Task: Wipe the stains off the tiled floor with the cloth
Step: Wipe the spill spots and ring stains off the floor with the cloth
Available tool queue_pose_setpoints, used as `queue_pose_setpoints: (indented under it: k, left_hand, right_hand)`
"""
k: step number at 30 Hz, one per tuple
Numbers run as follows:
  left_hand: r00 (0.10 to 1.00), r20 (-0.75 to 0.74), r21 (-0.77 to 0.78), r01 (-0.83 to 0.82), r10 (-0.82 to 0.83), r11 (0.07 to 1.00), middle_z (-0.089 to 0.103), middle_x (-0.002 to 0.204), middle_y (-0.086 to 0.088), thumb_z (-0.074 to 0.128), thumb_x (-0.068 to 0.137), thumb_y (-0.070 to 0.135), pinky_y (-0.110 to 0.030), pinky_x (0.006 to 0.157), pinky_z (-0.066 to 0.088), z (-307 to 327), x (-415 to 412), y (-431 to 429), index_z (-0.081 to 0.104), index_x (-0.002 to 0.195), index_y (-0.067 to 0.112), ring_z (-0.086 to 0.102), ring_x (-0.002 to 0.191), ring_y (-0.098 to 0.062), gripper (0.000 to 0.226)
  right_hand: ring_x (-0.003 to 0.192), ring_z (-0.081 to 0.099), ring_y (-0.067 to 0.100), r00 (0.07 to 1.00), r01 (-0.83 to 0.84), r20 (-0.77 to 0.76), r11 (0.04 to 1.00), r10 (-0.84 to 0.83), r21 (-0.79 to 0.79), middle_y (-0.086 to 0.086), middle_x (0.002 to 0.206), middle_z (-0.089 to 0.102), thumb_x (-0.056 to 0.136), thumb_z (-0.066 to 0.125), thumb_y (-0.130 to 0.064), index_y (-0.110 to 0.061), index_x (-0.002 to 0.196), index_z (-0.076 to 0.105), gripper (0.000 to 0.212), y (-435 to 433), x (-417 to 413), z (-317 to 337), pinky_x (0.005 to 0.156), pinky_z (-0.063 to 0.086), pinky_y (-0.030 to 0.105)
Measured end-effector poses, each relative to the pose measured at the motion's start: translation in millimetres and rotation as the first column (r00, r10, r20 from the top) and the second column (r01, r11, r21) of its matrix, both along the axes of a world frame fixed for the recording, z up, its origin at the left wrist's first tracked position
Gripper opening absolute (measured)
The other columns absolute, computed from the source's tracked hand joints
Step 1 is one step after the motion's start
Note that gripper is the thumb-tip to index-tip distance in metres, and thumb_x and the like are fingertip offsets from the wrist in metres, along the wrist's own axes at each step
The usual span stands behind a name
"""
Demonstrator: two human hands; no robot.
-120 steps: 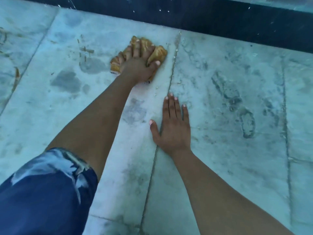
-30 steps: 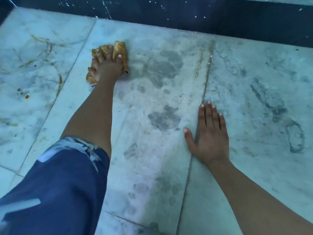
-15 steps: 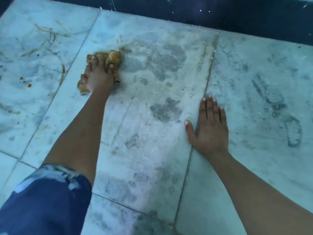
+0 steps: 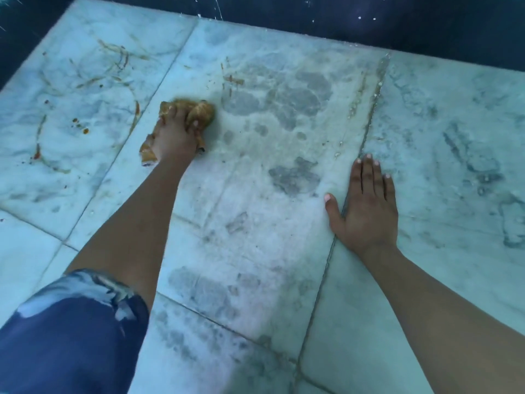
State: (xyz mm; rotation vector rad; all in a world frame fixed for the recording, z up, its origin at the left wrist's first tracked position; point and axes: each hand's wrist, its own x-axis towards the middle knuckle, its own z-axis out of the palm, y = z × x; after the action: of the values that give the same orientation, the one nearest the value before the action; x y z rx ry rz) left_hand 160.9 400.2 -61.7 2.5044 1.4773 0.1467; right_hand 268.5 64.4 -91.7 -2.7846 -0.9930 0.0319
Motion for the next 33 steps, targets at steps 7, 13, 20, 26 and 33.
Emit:
queue_pose_setpoints:
  k: [7, 13, 20, 26, 33]
  left_hand:
    - [0.981, 0.000, 0.029, 0.194, -0.194, 0.981, 0.030, 0.153, -0.002, 0.042, 0.098, 0.034, -0.048, 0.111, 0.019, 1, -62, -113, 0.042, 0.140, 0.027, 0.025, 0.140, -0.029, 0.042]
    - [0.987, -0.047, 0.013, 0.154, -0.154, 0.988, 0.039, 0.147, -0.009, 0.038, 0.099, 0.035, -0.055, 0.103, 0.032, 5, -58, -62, 0.044, 0.135, 0.023, 0.038, 0.131, -0.034, 0.038]
    - [0.991, -0.128, 0.071, 0.044, -0.035, 0.996, 0.056, 0.124, -0.011, 0.040, 0.098, 0.031, -0.046, 0.083, 0.040, 20, -124, -108, 0.046, 0.129, 0.025, 0.057, 0.101, -0.038, 0.032]
    - [0.654, 0.605, -0.652, 0.079, 0.455, 0.754, 0.062, 0.100, -0.005, 0.042, 0.100, 0.030, -0.036, 0.075, 0.050, 49, -140, -136, 0.052, 0.125, 0.014, 0.060, 0.096, -0.030, 0.032]
    - [0.122, 0.489, -0.786, 0.491, 0.864, 0.376, 0.071, 0.082, -0.015, 0.038, 0.090, 0.038, -0.034, 0.059, 0.057, 134, -225, -126, 0.073, 0.084, 0.008, 0.070, 0.077, -0.028, 0.046]
  right_hand:
    - [0.145, 0.011, 0.027, 1.000, -0.003, -0.010, 1.000, 0.003, 0.005, 0.018, 0.156, 0.014, 0.087, 0.014, -0.057, 0.001, 0.148, 0.015, 0.084, -1, 0, 1, 0.118, 0.002, 0.038]
    - [0.146, 0.004, 0.023, 1.000, -0.010, -0.027, 0.999, 0.009, -0.048, 0.013, 0.158, 0.006, 0.084, 0.004, -0.059, -0.003, 0.150, 0.007, 0.086, -4, -3, 5, 0.116, -0.004, 0.034]
    - [0.145, -0.012, 0.019, 0.985, -0.067, -0.163, 0.994, 0.053, -0.086, 0.009, 0.158, -0.014, 0.086, 0.008, -0.059, -0.008, 0.148, -0.011, 0.083, 2, -68, 13, 0.113, -0.016, 0.031]
    - [0.145, -0.011, 0.016, 0.908, -0.256, -0.351, 0.966, 0.230, -0.030, 0.005, 0.158, -0.012, 0.099, 0.021, -0.048, -0.010, 0.149, -0.008, 0.069, 23, -105, 38, 0.115, -0.011, 0.030]
    - [0.145, 0.010, 0.021, 0.853, -0.463, -0.227, 0.882, 0.469, 0.086, 0.008, 0.158, 0.013, 0.101, 0.031, -0.036, -0.010, 0.151, 0.013, 0.059, 86, -140, 137, 0.116, 0.004, 0.034]
